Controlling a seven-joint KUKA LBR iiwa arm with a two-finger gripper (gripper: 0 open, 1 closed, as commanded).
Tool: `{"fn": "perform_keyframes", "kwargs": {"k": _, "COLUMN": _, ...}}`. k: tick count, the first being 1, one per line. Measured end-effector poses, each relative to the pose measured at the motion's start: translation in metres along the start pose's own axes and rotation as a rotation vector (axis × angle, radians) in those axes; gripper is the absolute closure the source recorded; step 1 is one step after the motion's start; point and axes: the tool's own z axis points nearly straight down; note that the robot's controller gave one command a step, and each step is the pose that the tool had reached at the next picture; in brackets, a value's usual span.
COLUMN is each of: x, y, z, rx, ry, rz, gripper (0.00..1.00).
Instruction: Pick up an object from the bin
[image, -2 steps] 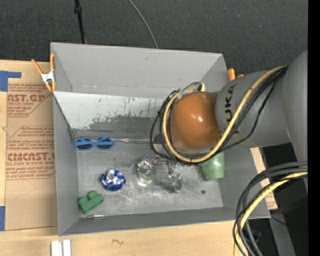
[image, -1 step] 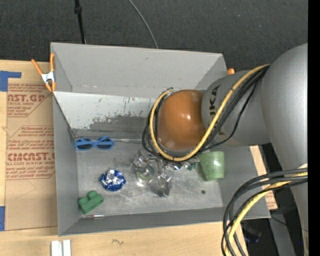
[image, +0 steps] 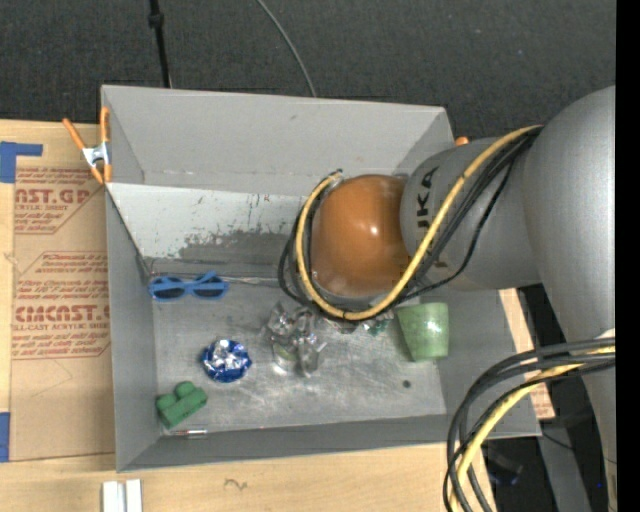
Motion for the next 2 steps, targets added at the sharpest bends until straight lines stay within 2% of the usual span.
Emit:
{"fn": "perform_keyframes", "kwargs": {"k": 1, "x": -0.0033, "y": -0.001, "z": -0.0138, "rx": -0.013, "ry": 0.029, "rz": 0.001, "gripper": 1.0}}
{"fn": "perform_keyframes", "kwargs": {"k": 2, "x": -0.0046, "y": -0.0015, "z": -0.0183, "rx": -0.015, "ry": 0.033, "rz": 0.003, "gripper": 1.0}}
